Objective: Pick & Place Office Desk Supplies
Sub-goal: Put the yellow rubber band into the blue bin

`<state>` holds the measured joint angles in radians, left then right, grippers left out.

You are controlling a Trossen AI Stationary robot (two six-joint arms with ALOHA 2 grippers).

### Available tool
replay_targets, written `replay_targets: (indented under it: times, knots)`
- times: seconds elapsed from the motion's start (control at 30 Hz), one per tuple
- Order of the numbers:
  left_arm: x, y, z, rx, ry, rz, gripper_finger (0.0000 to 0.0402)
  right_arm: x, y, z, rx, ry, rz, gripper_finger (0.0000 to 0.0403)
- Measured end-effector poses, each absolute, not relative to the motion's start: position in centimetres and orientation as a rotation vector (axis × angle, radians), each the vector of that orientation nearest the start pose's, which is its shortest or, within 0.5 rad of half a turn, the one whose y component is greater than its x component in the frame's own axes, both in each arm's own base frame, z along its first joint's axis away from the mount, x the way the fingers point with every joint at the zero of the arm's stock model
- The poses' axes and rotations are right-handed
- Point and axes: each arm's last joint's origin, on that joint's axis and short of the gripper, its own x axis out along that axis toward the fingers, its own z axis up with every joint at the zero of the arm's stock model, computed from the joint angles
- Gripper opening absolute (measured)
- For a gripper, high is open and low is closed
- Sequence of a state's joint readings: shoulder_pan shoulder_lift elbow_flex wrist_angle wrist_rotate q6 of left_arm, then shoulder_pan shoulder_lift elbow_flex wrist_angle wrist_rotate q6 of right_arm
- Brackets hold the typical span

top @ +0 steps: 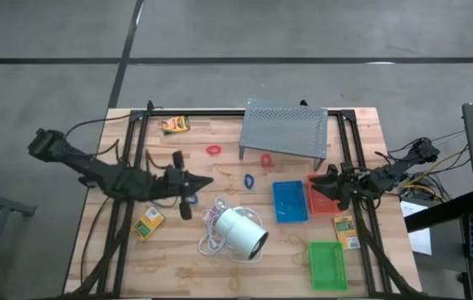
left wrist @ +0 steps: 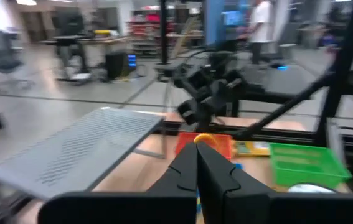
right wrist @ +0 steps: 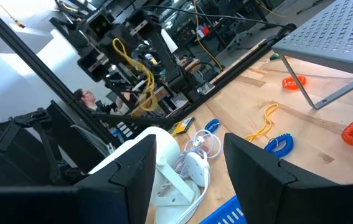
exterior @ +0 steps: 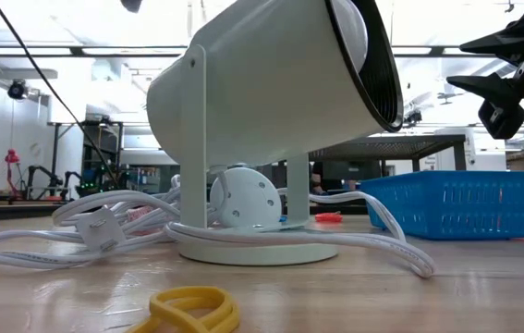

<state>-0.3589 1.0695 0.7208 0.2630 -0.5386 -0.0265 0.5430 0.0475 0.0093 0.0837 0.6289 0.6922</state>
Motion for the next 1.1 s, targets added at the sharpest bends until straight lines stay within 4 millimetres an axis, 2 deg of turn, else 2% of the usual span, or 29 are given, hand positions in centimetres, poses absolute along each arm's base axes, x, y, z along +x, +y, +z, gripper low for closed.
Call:
replay_targets:
  times: [0.2,0.33,0.6,0.83,1.1]
  knots:
    - [24.0,-3.7,29.9,0.003,0.065,0.108,0.0000,9.0,3.4,17.1,0.717,-0.066,-0.069,0.0185]
    - [25.2,-3.0,29.3,0.040,0.054,0.063,0.0000,9.0,3.4,17.1,0.717,-0.067,-0.069,0.0185]
    - [27.8,-2.6,28.6,0.064,0.028,0.037,0.0000,9.0,3.4,17.1,0.717,-0.066,-0.069,0.0185]
    - [31.6,-2.9,27.3,0.066,0.084,0.025,0.0000,9.0,3.4,17.1,0.717,-0.067,-0.070,0.0185]
    - [35.9,-3.0,26.9,0.072,0.098,0.032,0.0000,9.0,3.4,17.1,0.717,-0.067,-0.070,0.0185]
